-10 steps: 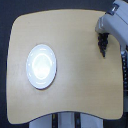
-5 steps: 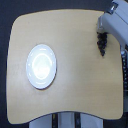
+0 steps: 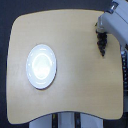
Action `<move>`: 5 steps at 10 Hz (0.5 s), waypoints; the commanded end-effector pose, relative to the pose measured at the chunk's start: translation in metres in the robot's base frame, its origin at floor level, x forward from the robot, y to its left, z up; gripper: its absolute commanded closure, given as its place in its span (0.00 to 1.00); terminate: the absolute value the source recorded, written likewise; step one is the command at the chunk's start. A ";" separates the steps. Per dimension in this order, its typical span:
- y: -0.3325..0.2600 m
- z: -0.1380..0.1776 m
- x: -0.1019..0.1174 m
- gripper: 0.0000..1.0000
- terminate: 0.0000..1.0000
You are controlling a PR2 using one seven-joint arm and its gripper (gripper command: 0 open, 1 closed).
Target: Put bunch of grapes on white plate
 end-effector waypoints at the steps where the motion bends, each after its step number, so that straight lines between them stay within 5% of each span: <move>1: 0.040 0.077 0.004 1.00 0.00; 5: 0.072 0.139 -0.012 1.00 0.00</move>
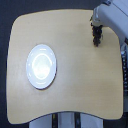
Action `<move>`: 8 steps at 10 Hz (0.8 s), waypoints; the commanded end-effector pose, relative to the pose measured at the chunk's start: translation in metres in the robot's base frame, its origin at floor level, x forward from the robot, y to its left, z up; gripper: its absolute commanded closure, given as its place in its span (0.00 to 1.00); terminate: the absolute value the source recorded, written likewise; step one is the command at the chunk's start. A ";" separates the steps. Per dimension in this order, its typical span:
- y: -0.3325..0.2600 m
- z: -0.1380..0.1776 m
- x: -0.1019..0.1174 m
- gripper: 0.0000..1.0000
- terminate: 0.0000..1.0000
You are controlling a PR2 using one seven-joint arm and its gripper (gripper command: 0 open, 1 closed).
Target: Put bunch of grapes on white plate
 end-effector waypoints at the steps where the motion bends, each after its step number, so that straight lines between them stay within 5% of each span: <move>1: 0.045 0.080 -0.022 1.00 0.00; 8: 0.213 0.081 -0.077 1.00 0.00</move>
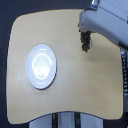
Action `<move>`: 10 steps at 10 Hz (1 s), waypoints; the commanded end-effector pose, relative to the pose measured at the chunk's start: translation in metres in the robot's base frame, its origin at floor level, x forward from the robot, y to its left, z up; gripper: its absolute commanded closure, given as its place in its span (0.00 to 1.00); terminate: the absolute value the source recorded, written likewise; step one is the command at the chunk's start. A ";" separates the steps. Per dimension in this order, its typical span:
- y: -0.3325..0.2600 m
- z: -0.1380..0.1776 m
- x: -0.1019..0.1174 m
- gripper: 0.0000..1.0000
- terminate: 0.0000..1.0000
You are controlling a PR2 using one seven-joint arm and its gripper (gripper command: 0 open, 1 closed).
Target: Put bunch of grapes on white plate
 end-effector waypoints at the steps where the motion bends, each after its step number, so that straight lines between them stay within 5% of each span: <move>1: 0.155 -0.009 -0.041 1.00 0.00; 5: 0.237 -0.035 -0.074 1.00 0.00; 10: 0.263 -0.061 -0.075 1.00 0.00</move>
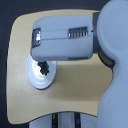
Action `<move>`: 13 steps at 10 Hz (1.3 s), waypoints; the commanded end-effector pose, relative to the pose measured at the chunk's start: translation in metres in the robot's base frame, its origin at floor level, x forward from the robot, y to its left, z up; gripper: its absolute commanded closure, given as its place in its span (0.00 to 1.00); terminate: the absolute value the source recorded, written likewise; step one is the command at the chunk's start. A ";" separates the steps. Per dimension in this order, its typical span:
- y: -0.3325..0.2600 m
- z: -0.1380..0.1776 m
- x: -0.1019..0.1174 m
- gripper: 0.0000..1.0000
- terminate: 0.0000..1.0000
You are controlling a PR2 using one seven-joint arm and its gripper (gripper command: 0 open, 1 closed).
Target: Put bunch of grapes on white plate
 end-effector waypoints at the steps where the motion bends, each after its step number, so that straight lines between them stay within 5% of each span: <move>1: 0.031 -0.038 -0.002 1.00 0.00; 7: 0.025 -0.087 0.008 1.00 0.00; 13: 0.012 -0.101 0.013 1.00 0.00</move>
